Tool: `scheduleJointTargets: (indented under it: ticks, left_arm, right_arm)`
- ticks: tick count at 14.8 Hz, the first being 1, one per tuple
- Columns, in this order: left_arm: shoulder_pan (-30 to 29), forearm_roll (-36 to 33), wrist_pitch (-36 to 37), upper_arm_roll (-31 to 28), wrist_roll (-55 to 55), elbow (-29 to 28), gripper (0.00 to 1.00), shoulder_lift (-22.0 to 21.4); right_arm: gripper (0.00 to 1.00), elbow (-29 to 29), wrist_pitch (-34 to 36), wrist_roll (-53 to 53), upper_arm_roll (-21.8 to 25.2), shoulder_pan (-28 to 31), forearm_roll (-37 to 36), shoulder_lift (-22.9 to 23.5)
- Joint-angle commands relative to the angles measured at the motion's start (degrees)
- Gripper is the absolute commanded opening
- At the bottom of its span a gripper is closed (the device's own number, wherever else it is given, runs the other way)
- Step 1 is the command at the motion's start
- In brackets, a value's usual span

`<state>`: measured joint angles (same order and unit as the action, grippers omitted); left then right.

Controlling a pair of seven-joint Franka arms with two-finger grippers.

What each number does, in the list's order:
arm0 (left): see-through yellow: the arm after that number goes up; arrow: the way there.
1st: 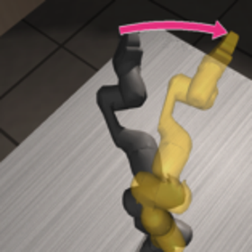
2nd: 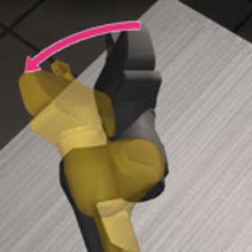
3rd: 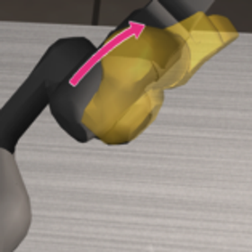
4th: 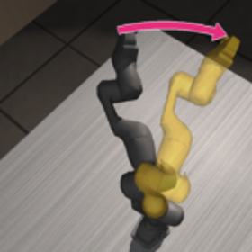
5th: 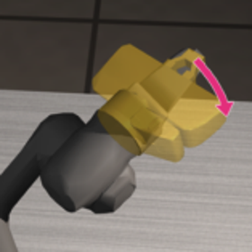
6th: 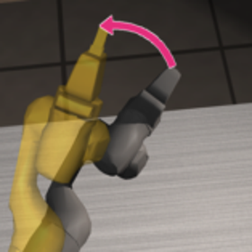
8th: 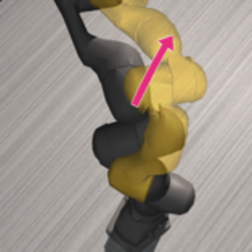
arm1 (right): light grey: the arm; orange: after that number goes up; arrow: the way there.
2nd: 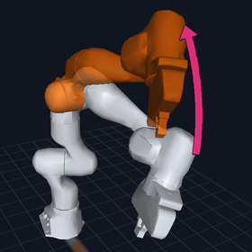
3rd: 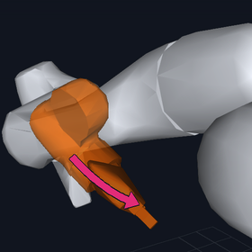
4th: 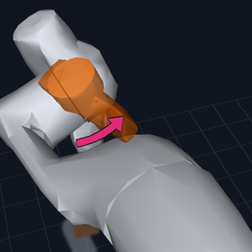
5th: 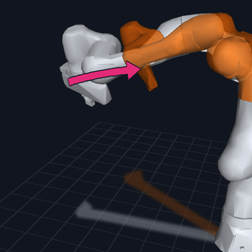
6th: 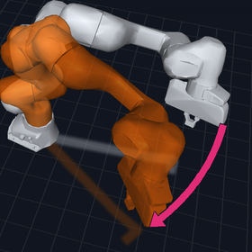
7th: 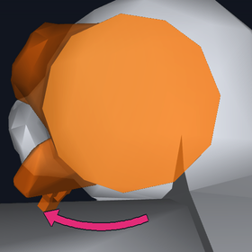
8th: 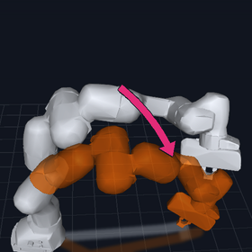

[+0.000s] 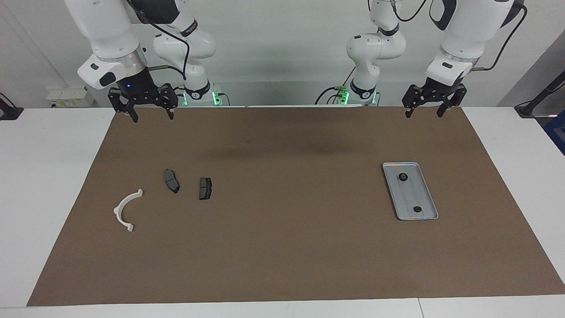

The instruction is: Pick bearing gear from pile to tray

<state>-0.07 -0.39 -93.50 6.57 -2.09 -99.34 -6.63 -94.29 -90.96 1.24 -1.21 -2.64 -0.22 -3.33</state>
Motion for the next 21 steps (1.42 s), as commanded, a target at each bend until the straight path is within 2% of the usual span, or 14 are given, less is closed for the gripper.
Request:
scheduleJointTargets:
  ticks: [1,13,21]
  left_arm:
    - [0.68,0.83,3.15,-0.51,-0.55,4.6,1.0,3.47]
    - [0.86,0.83,2.45,-0.51,0.33,3.72,1.0,3.11]
    - [0.95,0.48,5.26,-0.6,0.24,3.72,1.0,2.94]
  right_arm:
    - [1.0,-0.19,0.34,1.31,-0.19,0.7,1.02,-0.36]
    - [1.0,-0.19,0.17,1.31,-0.19,0.88,1.02,-0.27]
    - [1.0,-0.19,0.17,1.22,-0.19,0.79,1.02,-0.27]
